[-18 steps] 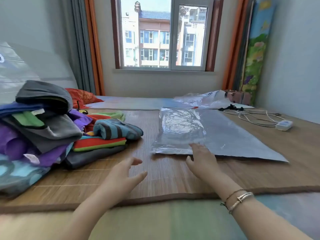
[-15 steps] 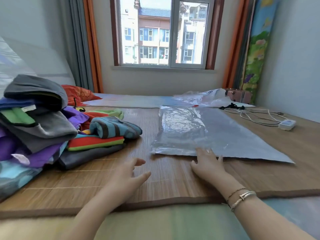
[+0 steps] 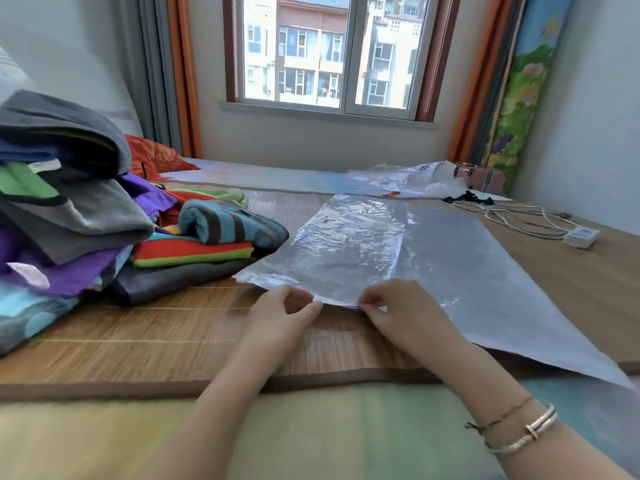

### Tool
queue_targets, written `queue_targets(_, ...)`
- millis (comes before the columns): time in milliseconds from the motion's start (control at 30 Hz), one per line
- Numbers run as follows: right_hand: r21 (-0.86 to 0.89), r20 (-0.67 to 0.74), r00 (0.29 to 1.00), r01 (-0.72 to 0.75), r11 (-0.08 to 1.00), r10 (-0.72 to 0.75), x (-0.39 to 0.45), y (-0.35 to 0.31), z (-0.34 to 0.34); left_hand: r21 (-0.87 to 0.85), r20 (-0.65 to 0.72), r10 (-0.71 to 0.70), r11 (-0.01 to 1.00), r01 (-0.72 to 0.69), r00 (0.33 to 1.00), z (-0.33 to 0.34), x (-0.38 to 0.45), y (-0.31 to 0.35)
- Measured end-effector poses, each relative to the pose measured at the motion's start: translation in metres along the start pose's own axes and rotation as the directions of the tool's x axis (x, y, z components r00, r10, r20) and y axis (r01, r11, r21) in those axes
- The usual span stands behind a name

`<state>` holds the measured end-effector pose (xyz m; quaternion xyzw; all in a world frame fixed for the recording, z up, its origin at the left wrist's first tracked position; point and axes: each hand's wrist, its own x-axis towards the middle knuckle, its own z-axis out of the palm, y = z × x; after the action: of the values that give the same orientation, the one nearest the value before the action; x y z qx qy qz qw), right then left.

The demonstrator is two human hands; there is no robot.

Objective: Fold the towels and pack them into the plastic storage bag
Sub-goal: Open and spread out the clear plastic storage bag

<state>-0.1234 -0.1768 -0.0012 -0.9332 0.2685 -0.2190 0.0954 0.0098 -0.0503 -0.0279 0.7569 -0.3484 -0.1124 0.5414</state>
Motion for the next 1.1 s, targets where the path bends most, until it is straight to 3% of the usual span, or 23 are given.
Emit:
queue_targets(100,0.078,-0.049,0.999,-0.015,0.997,0.019,-0.001,-0.009,-0.008,-0.172,-0.016,-0.057,0.984,0.054,0.998,0.001,-0.005,0.000)
queue_targets(367,0.250,-0.041,0.999,-0.015,0.968,0.026,-0.009,-0.037,-0.017,-0.364,0.088,-0.017,0.930,0.048,0.996,0.005,-0.017,0.002)
queue_targets(533,0.375,0.017,0.999,-0.036,0.926,0.032,-0.010,-0.039,-0.020,-0.467,0.075,0.002,0.884,0.033,0.997,0.005,-0.025,0.005)
queue_targets(667,0.406,0.051,0.998,-0.062,0.912,0.045,-0.011,-0.037,-0.023,-0.448,0.069,0.023,0.894,0.010,0.997,0.005,-0.028,0.004)
queue_targets(1100,0.089,0.071,0.988,0.129,0.988,-0.136,-0.022,-0.040,-0.031,-0.430,0.137,0.039,0.903,0.024,0.990,0.001,-0.033,0.003)
